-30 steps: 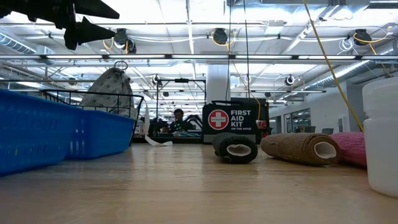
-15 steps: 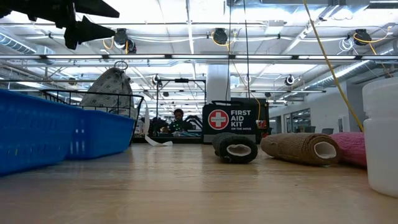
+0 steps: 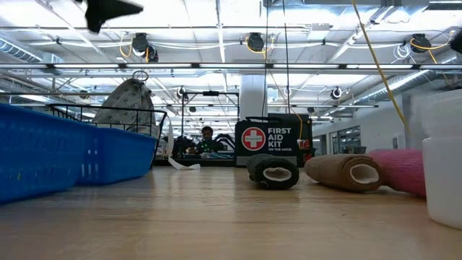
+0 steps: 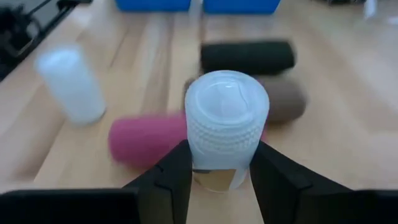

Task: Pick & Place Medicine items
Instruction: Put the top white pill bottle into the top blue basket

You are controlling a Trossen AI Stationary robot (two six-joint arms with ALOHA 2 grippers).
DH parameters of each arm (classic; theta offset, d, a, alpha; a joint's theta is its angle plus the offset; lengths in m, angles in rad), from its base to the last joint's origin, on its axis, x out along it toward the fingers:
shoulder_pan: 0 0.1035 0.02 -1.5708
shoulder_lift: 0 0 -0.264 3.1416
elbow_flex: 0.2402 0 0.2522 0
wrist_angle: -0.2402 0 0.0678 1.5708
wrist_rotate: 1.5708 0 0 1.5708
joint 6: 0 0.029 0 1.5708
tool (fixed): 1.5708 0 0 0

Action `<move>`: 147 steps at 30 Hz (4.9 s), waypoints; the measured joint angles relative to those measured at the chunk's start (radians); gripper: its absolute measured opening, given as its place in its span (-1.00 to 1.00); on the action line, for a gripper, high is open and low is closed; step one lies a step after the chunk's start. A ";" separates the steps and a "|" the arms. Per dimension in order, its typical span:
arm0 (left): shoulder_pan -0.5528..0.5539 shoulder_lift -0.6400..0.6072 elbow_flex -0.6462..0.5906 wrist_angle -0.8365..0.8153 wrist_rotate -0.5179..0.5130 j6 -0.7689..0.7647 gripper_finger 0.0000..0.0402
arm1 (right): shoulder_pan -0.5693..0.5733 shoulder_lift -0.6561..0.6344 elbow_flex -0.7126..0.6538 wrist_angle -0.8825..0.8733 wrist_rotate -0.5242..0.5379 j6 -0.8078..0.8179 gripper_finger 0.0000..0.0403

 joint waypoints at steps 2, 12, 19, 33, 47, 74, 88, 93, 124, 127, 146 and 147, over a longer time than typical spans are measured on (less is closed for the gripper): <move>0.013 0.081 0.120 -0.128 0.034 0.029 0.24 | -0.042 -0.048 0.000 0.000 -0.004 -0.061 -0.37; 0.163 0.655 0.754 -0.757 0.383 0.095 0.35 | -0.310 -0.191 0.018 -0.001 -0.185 -0.336 -0.37; 0.194 0.993 1.021 -0.899 0.519 0.330 0.51 | -0.483 -0.123 0.123 0.001 -0.363 -0.470 -0.37; 0.193 1.132 1.086 -0.877 0.596 0.360 0.50 | -0.648 0.157 0.362 0.004 -0.528 -0.670 -0.37; 0.169 1.132 1.073 -0.929 0.526 0.316 0.43 | -0.707 0.227 0.455 0.050 -0.606 -0.789 -0.35; 0.162 1.115 1.000 -0.922 0.631 0.423 0.27 | -0.728 0.227 0.455 -0.002 -0.683 -0.820 -0.32; 0.207 0.923 0.671 -0.589 0.667 0.371 0.27 | -0.772 0.271 0.454 0.157 -0.758 -0.867 -0.32; 0.208 0.934 0.654 -0.566 0.674 0.365 0.27 | -0.782 0.302 0.454 0.242 -0.789 -0.879 -0.32; 0.169 0.925 0.684 -0.523 0.594 0.449 0.27 | -0.794 0.315 0.454 0.236 -0.813 -0.863 -0.32; 0.166 0.925 0.684 -0.535 0.595 0.439 0.27 | -0.794 0.315 0.454 0.235 -0.813 -0.863 -0.32; 0.169 0.937 0.683 -0.539 0.613 0.408 0.27 | -0.794 0.315 0.454 0.205 -0.834 -0.846 -0.32; 0.169 0.937 0.683 -0.543 0.623 0.408 0.27 | -0.794 0.315 0.454 0.200 -0.842 -0.845 -0.32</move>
